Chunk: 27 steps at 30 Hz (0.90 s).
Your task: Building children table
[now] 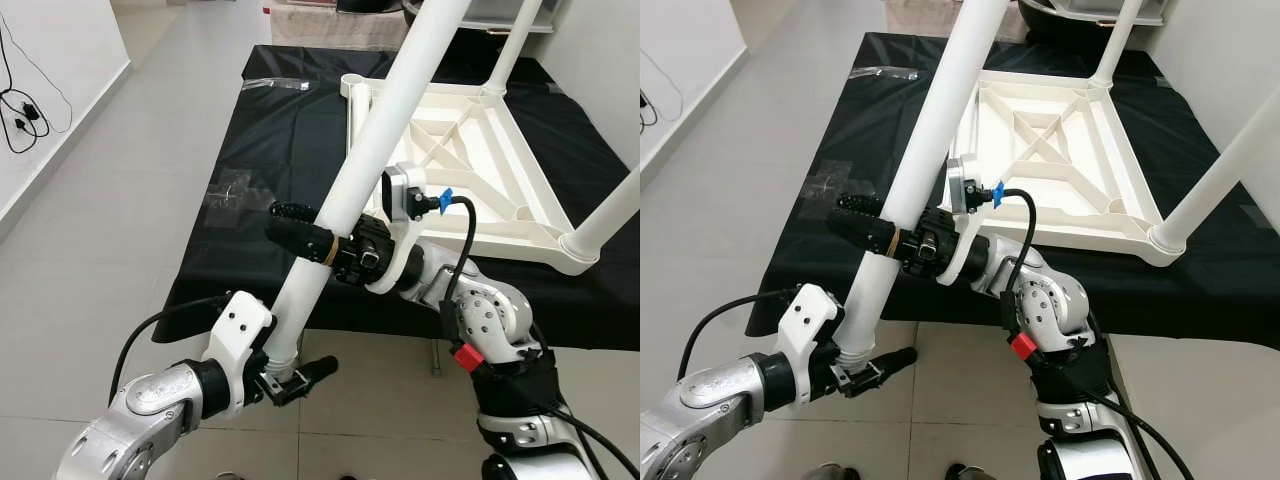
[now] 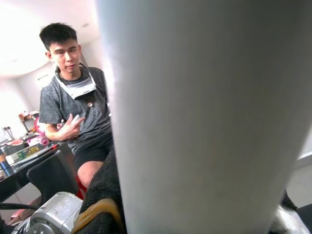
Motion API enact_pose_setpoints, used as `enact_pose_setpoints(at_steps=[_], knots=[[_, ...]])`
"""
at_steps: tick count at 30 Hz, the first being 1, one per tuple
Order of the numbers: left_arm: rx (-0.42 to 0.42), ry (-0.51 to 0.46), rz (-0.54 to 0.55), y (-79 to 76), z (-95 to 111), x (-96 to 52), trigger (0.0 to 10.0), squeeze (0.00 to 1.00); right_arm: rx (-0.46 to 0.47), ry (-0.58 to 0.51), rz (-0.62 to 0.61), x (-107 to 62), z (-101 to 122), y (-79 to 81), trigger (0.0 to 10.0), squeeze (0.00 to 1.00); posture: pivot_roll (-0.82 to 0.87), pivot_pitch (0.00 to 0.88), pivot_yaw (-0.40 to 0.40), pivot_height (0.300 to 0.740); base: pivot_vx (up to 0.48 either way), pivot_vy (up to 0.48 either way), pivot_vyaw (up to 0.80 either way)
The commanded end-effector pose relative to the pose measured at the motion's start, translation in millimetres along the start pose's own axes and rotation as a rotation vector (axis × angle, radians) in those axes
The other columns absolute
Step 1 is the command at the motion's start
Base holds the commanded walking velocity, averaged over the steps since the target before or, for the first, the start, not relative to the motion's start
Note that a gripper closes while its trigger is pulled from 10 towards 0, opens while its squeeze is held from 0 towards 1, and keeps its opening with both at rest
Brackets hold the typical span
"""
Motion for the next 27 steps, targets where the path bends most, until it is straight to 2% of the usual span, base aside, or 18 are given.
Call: enact_pose_setpoints(at_steps=[1,6,8,9,10,11,13,14,15,19,20,21,22,24,27], knots=[[0.013,-0.014,-0.109,-17.3,1,1.3,0.0,0.0,-0.01,-0.002,-0.019,-0.5,-3,-0.9,10.0,0.0,0.14,0.119,-0.056,0.74,0.0,0.0,0.0],[0.015,-0.019,-0.112,-18.5,0,1.2,0.0,0.0,-0.014,0.001,-0.02,-0.3,-3,-1.0,10.0,0.0,0.14,0.121,-0.057,0.74,0.0,0.0,0.0],[0.034,-0.014,-0.067,-13.2,-2,2.1,0.0,0.0,-0.018,0.001,-0.021,0.1,-2,-0.9,10.0,0.0,0.14,0.122,-0.059,0.74,0.0,0.0,0.0],[0.048,-0.008,-0.038,-9.8,-3,2.7,4.7,0.0,-0.019,0.001,-0.021,0.4,-2,-0.8,10.0,0.0,0.14,0.122,-0.059,0.74,0.0,0.0,0.0],[0.048,-0.008,-0.038,-9.8,-3,2.7,4.7,0.0,-0.019,0.001,-0.021,0.4,-2,-0.8,10.0,0.0,0.14,0.122,-0.059,0.74,0.0,0.0,0.0],[0.048,-0.004,-0.02,-7.5,-3,3.2,10.0,0.0,-0.022,-0.002,-0.031,1.0,-2,-1.7,10.0,0.0,0.14,0.122,-0.06,0.74,0.0,0.0,0.0],[0.048,-0.004,-0.02,-7.5,-3,3.2,10.0,0.0,-0.022,-0.002,-0.031,1.0,-2,-1.7,10.0,0.0,0.14,0.122,-0.06,0.74,0.0,0.0,0.0],[0.04,-0.007,-0.011,-6.1,-4,3.4,10.0,0.0,-0.018,-0.017,-0.036,1.6,0,-2.5,10.0,0.18,0.14,0.12,-0.059,0.74,0.0,0.0,0.0],[0.025,-0.014,-0.021,-6.5,-3,3.3,10.0,0.0,-0.007,-0.042,-0.039,1.0,3,-4.1,10.0,1.0,0.14,0.12,-0.059,0.74,0.0,0.0,0.0],[0.003,-0.013,-0.058,-8.9,-2,2.9,10.0,0.0,0.0,-0.086,-0.03,-2.1,10,-6.6,10.0,1.0,0.14,0.117,-0.059,0.74,0.0,0.0,0.0],[-0.026,-0.016,-0.097,-12.7,-2,2.8,10.0,0.0,-0.016,-0.092,-0.04,-3.9,13,-9.9,10.0,0.91,0.14,0.113,-0.051,0.74,0.0,0.0,0.0],[-0.026,-0.016,-0.097,-12.7,-2,2.8,10.0,0.0,-0.016,-0.092,-0.04,-3.9,13,-9.9,10.0,0.91,0.14,0.113,-0.051,0.74,0.0,0.0,0.0],[-0.042,-0.009,-0.135,-16.9,-2,2.9,10.0,0.0,-0.036,-0.08,-0.046,-5.2,14,-12.6,10.0,0.0,0.14,0.111,-0.047,0.74,0.0,0.0,0.0],[-0.035,0.006,-0.171,-21.2,-4,3.0,10.0,0.0,-0.066,-0.053,-0.062,-6.5,15,-16.2,10.0,0.0,0.14,0.106,-0.044,0.74,0.0,0.0,0.0],[0.011,0.005,-0.14,-17.1,-5,4.5,10.0,0.0,-0.104,-0.004,-0.115,-7.0,13,-21.5,10.0,0.0,0.14,0.103,-0.037,0.74,0.0,0.0,0.0]])
Point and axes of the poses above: a point about 5 cm out from each wrist's last joint towards the gripper, its own x axis pointing out of the wrist towards the gripper, its own z axis along the axis of the wrist's last joint, y = z × x, the point moved 1 cm from there along x, pointing out of the wrist towards the gripper, and after that the axes turned 7 degrees about -x, right-handed, at the moved point
